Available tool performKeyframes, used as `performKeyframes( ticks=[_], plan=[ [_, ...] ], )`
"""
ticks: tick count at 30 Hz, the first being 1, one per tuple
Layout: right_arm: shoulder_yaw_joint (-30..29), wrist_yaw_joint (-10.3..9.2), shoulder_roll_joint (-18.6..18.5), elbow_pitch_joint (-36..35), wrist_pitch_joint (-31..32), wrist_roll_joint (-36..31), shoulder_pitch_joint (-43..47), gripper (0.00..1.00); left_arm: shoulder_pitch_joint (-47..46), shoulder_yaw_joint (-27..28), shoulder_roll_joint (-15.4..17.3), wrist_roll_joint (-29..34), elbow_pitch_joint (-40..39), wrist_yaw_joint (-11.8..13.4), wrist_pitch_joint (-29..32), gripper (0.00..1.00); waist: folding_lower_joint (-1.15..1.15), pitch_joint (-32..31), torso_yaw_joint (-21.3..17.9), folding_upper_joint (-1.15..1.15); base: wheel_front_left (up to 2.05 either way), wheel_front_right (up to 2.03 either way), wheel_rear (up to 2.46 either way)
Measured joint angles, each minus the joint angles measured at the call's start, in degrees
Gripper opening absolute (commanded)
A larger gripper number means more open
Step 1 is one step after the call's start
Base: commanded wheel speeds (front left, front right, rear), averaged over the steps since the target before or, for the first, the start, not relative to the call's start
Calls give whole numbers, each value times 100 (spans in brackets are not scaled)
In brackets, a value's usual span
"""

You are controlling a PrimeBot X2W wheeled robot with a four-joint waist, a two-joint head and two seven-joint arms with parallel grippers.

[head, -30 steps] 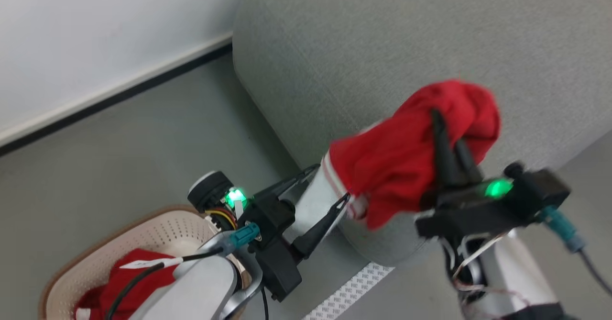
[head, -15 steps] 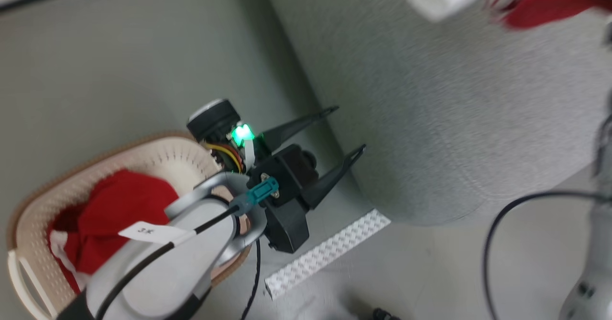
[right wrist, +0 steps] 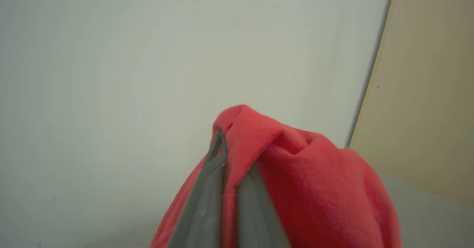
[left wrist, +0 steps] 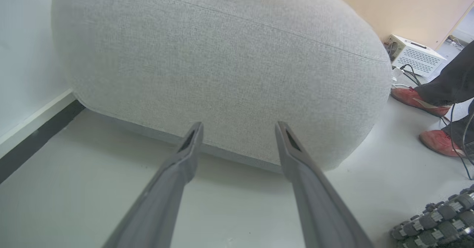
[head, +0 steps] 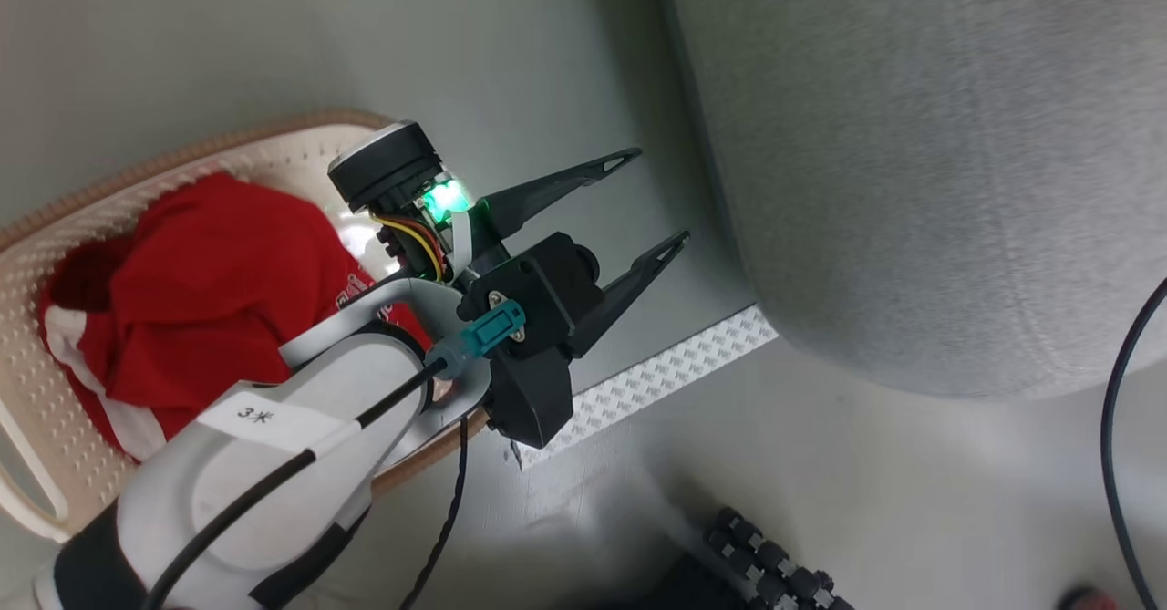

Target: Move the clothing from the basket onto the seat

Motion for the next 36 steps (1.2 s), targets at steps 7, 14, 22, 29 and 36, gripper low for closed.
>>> performKeyframes(
  ticks=[7,14,22,29,36],
  plan=[
    [-153,0,83,1159,0,64,-119,0,-60,-92,179,-22,-107,0,89,100,0,409,107,0,0,0,0],
    [-478,0,333,2112,-1,-109,-192,0,-52,-186,199,-20,-157,9,136,100,-2,471,127,-1,0,0,0],
    [-935,0,799,2109,0,-801,0,100,-22,-79,305,-65,-138,160,59,100,-2,278,78,-1,0,0,0],
    [-610,1,1373,1403,-1,-1334,612,100,257,20,335,-183,7,376,-199,100,-2,-85,88,-1,0,0,0],
    [-22,2,1649,889,-1,-1783,1287,100,773,280,172,-515,334,820,-757,100,-2,-654,194,-1,0,0,0]
  ],
)
